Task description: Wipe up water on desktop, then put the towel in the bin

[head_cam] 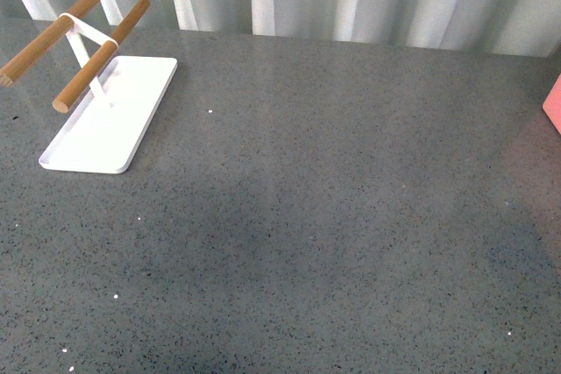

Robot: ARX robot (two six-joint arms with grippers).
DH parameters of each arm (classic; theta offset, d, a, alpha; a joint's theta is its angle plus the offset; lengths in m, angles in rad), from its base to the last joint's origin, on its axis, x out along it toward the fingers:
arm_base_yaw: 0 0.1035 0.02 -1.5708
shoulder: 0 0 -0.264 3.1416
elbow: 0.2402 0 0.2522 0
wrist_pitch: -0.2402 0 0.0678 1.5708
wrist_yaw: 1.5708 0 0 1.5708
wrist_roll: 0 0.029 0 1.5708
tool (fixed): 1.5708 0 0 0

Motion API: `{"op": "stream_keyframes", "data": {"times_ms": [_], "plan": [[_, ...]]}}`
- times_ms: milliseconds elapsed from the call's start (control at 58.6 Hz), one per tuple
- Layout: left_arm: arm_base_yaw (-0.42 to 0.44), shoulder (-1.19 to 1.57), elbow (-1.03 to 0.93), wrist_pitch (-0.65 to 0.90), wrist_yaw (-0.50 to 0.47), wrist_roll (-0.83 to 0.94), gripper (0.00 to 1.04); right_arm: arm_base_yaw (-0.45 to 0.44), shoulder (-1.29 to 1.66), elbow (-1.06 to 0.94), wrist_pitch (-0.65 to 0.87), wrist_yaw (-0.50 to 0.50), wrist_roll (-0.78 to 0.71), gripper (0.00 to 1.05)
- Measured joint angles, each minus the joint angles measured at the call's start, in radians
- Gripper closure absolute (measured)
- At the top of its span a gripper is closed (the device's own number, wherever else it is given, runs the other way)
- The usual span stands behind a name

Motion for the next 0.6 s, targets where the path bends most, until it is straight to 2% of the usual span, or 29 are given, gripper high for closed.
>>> {"op": "stream_keyframes", "data": {"times_ms": [290,512,597], "plan": [[0.000,0.000,0.000,0.000,0.000,0.000,0.07,-0.029,0.110,-0.044,0.002,0.036,-0.070,1.00],[0.000,0.000,0.000,0.000,0.000,0.000,0.07,-0.053,0.285,-0.008,-0.045,0.134,-0.154,1.00],[0.000,0.000,0.000,0.000,0.000,0.000,0.07,-0.048,0.320,0.008,-0.051,0.157,-0.174,0.90]]}}
